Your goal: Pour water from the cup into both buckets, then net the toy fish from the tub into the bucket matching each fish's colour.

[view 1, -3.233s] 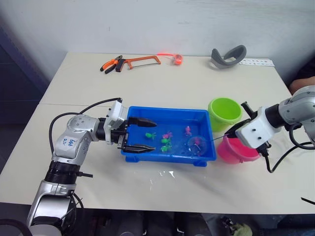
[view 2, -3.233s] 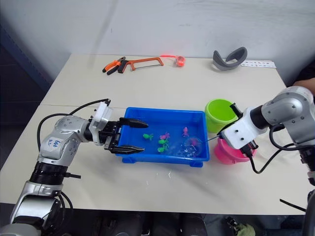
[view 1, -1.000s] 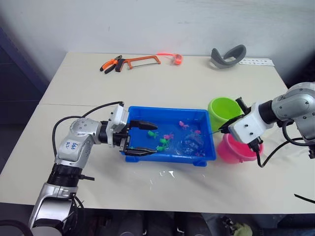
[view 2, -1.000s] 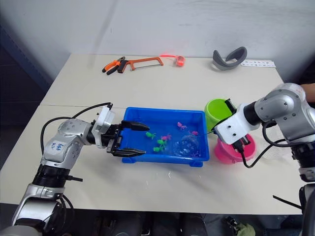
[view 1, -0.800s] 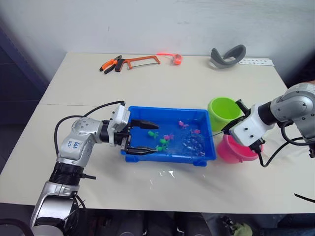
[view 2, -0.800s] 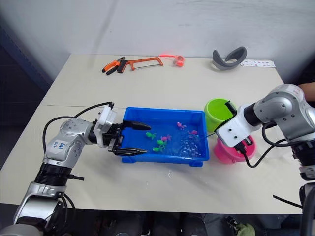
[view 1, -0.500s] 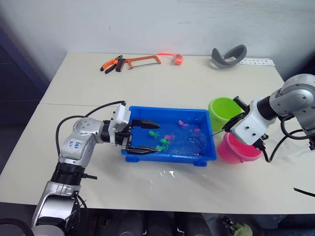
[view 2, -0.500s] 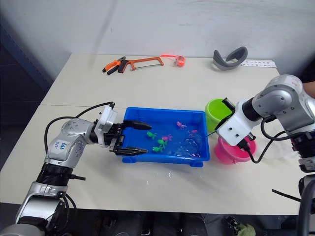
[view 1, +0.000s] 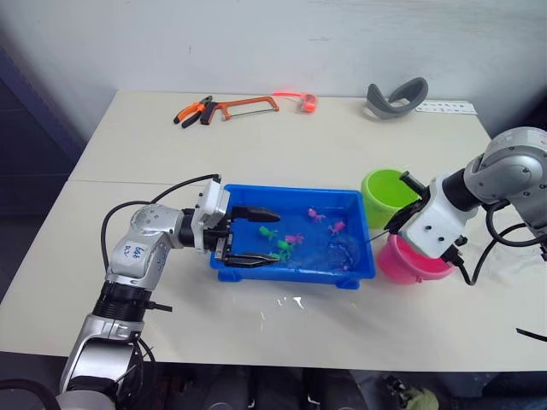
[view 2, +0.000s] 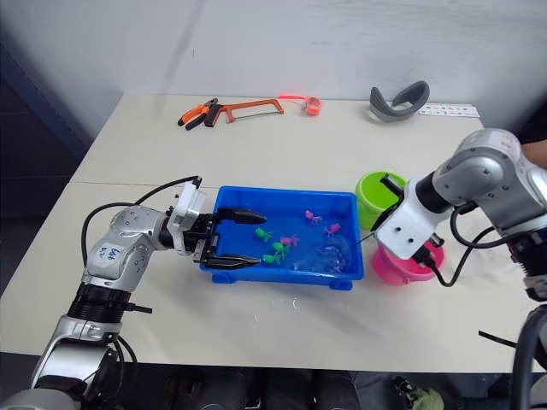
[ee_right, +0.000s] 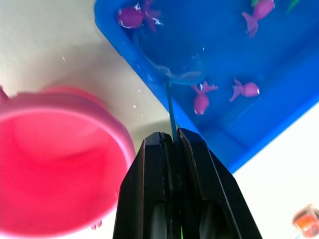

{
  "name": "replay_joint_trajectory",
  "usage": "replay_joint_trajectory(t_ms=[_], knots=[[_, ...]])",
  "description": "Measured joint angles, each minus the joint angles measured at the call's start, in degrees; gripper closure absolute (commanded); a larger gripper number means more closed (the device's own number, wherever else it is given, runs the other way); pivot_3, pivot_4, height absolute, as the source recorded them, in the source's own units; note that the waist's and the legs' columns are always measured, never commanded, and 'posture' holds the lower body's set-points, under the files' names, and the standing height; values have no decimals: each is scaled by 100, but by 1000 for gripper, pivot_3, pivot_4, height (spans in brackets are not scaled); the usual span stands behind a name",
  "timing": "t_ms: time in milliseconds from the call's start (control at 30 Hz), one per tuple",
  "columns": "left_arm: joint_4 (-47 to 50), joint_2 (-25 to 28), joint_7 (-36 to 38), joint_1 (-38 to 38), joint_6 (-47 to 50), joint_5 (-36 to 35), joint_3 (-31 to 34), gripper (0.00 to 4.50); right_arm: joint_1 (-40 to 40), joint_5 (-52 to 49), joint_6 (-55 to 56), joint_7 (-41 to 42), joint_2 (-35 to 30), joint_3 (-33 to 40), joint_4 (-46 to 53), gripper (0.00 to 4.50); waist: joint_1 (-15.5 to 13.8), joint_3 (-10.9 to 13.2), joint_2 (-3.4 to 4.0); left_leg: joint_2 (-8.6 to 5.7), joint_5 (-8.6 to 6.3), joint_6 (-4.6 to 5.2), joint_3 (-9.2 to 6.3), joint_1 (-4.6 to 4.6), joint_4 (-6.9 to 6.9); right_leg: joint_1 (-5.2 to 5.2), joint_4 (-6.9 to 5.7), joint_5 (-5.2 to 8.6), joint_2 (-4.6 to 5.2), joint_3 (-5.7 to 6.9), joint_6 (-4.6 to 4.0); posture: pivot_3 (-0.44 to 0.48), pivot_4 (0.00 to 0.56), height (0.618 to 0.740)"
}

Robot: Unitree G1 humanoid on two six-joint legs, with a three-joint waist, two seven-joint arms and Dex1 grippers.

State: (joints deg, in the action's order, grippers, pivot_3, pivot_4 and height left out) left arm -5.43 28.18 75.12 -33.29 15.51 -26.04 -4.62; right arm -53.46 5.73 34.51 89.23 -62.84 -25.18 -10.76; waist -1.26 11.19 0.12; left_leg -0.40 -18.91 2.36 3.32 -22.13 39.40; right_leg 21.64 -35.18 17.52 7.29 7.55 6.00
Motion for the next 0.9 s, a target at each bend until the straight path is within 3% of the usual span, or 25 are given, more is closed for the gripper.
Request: replay_joint_trajectory(t_ms=[367, 900], knots=[[5, 60, 5, 2, 8, -3, 2, 48, 493, -658, -1099, 21, -181, 133, 731, 4500, -1, 0, 0, 0, 0, 0, -1, 0, 3, 0, -3, 0, 2, 0, 0, 0, 150, 740], [23, 116, -7, 35, 40, -7, 7, 48, 504, -1054, -3361, -27, 111, 728, 652, 4500, -6, 0, 0, 1, 0, 0, -1, -2, 10, 1, -10, 0, 5, -1, 0, 0, 150, 740]])
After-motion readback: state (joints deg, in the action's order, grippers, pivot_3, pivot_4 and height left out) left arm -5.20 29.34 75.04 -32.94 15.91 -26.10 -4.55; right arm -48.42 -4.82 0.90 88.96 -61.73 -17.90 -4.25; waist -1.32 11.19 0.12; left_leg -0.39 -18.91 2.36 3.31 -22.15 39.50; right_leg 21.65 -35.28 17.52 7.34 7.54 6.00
